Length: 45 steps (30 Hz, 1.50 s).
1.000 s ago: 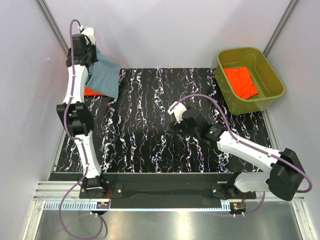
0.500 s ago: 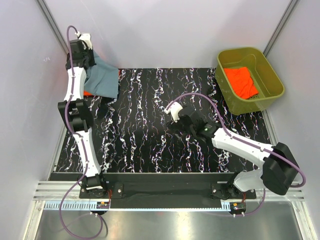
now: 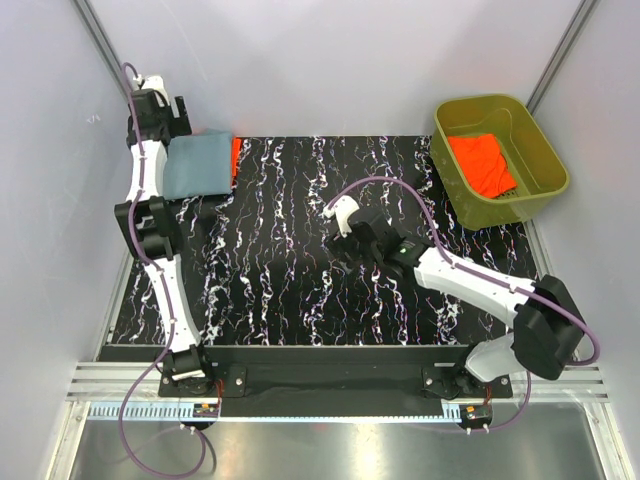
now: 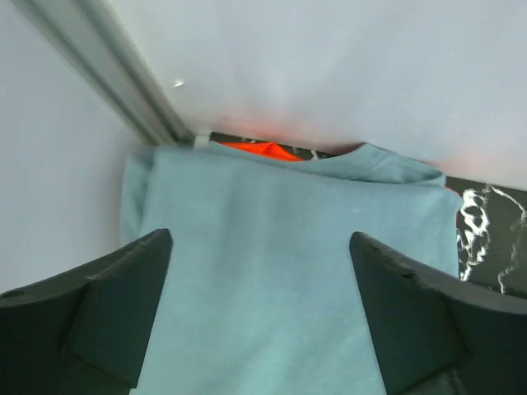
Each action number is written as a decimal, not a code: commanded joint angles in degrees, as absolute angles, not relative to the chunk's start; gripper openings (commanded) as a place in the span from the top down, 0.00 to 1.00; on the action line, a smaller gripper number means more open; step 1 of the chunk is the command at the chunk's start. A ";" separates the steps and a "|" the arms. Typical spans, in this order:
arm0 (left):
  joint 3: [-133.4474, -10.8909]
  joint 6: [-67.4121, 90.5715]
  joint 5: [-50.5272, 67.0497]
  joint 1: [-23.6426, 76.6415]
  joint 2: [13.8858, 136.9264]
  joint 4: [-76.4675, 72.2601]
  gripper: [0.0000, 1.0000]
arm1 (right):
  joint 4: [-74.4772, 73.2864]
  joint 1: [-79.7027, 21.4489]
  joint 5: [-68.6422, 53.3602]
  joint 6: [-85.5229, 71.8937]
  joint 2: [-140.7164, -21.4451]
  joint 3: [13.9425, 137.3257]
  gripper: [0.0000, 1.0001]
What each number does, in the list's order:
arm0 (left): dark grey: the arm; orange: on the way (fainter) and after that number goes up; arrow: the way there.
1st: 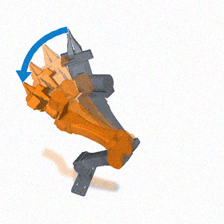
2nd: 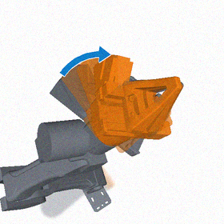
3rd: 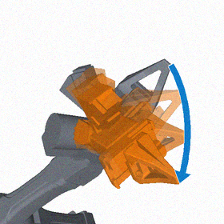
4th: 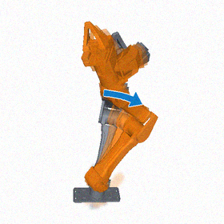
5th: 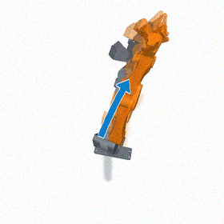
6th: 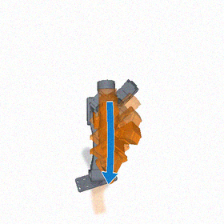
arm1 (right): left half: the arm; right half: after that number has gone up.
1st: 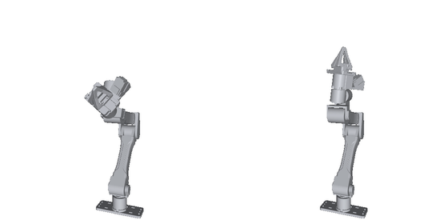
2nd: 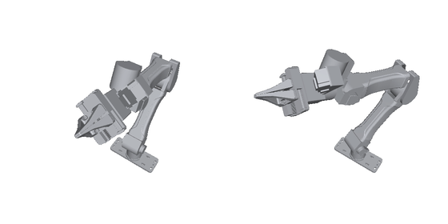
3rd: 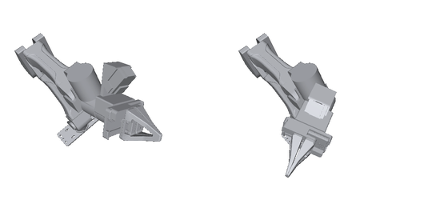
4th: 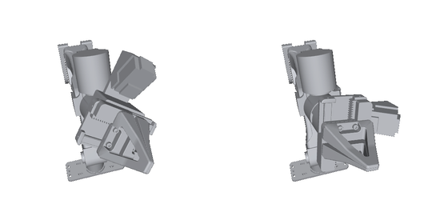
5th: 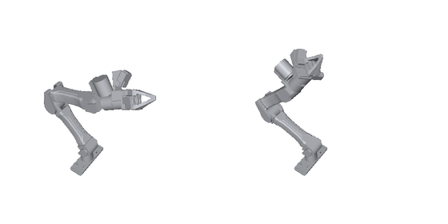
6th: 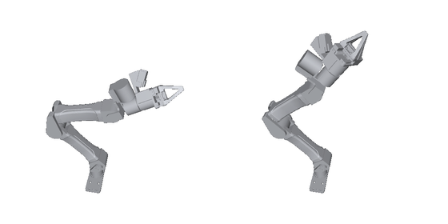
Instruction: Fold and stack the t-shirts
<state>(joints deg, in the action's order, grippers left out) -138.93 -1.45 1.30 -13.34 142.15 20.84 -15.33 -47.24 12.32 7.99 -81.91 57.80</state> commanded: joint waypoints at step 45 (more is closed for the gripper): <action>10.01 94.99 39.11 12.22 6.95 -55.18 0.01 | -20.65 -46.41 11.35 -99.84 -7.64 0.18 0.00</action>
<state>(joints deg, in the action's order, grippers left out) -1.78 87.85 40.23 12.32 7.70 -44.51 -12.34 -46.48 16.64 -93.58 -5.26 4.36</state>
